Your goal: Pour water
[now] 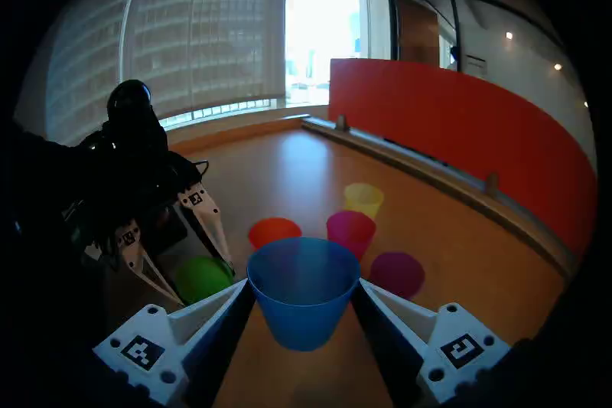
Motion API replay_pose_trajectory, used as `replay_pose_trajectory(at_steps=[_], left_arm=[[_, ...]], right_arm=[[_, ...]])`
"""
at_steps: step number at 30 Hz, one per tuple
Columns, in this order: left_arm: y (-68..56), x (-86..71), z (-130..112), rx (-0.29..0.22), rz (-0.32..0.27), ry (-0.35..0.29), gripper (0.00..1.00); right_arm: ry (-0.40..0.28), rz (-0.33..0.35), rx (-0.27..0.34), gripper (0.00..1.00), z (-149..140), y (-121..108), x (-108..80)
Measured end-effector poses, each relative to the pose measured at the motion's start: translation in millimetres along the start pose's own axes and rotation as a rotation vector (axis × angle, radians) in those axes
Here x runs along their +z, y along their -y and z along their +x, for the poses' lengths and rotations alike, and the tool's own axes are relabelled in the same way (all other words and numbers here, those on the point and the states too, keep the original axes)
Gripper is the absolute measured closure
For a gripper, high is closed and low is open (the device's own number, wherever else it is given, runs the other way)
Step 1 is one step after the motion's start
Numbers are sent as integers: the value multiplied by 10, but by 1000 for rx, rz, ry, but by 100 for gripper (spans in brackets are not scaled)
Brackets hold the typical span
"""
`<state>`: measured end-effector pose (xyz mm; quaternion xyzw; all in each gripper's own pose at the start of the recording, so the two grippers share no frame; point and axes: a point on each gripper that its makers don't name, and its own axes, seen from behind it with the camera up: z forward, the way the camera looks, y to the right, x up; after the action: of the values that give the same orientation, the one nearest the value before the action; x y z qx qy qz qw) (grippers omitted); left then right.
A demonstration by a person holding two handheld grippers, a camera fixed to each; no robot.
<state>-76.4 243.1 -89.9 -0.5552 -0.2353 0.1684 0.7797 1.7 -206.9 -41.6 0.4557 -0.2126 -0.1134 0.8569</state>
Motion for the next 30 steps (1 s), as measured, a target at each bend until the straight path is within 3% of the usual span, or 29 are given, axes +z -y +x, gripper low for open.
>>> replay_pose_trajectory(at_steps=[9, 17, 21, 27, 30], left_arm=[[-14, -56, -54, -16, -10, -18, 13], [-18, -78, -176, 3, -14, 22, 12], [5, -85, -211, 10, -4, 34, 2], [-40, -141, -293, -24, -26, 58, 1], [10, -192, -335, -31, -7, 65, 1]], right_arm=[[25, 9, -6, 11, -100, 40, 103], [42, 21, -19, 11, -146, 111, 198], [52, 27, -21, 11, -185, 143, 248], [68, 44, -14, 11, -269, 196, 349], [80, 53, -11, 11, -329, 217, 414]])
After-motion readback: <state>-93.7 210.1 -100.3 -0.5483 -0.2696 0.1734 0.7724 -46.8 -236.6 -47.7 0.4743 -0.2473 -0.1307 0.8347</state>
